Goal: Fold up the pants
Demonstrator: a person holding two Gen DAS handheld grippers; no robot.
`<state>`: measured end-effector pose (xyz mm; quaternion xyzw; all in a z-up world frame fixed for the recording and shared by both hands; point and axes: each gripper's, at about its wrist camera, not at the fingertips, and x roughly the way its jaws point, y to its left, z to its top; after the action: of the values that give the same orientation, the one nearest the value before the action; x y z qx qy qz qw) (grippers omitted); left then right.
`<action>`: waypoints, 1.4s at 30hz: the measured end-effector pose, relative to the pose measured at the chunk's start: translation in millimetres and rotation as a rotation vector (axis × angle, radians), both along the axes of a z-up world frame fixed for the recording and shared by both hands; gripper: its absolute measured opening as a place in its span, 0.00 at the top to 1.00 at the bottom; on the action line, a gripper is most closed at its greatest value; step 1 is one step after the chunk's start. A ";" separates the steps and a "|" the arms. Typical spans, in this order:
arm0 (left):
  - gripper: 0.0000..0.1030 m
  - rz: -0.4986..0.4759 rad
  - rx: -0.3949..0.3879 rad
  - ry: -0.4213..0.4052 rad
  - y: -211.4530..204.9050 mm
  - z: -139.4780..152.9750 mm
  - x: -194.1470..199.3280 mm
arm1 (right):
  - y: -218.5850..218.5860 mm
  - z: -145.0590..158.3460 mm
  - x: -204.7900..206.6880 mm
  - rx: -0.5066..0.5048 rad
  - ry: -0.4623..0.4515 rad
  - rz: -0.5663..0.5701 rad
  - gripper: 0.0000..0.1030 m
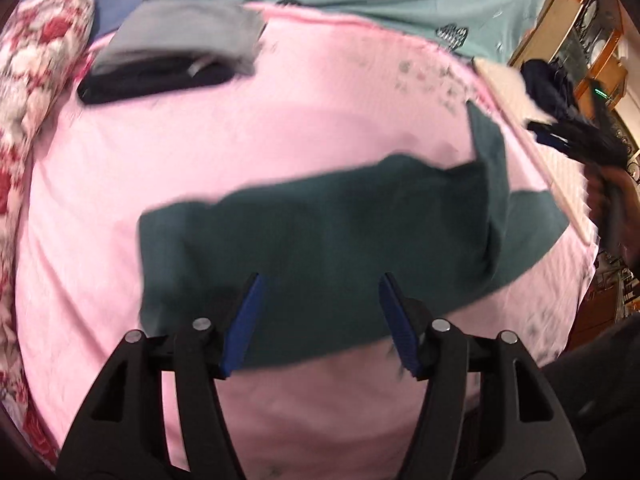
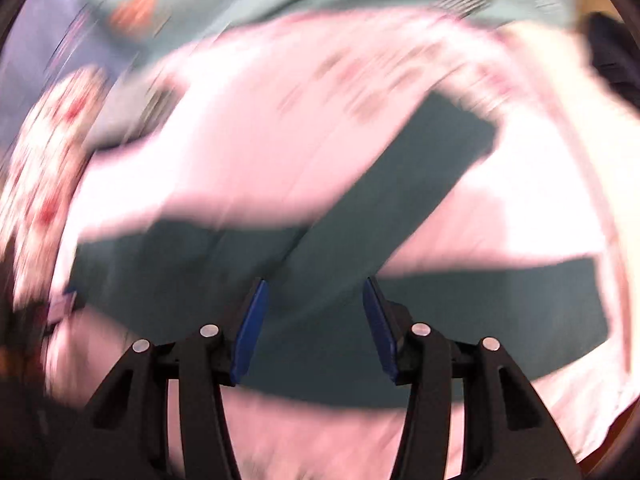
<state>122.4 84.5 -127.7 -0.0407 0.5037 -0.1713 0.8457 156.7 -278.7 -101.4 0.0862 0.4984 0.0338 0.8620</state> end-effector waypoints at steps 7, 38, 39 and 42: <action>0.31 -0.025 0.088 -0.041 -27.9 9.5 11.9 | -80.2 -13.2 116.6 0.060 -0.043 -0.430 0.49; 0.31 -0.049 0.098 0.023 -28.8 1.4 50.7 | -93.1 -84.2 214.0 -0.154 0.062 -0.614 0.71; 0.31 -0.052 0.097 0.019 -29.2 2.0 51.4 | -96.6 -82.4 211.7 -0.145 0.068 -0.599 0.91; 0.31 -0.064 0.094 0.004 -34.1 4.8 51.7 | -110.7 -69.7 195.6 -0.067 0.039 -0.595 0.95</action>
<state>174.1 50.4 -122.8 0.0150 0.5139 -0.1742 0.8399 352.3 -389.4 -171.2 0.2007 0.4687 -0.2382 0.8266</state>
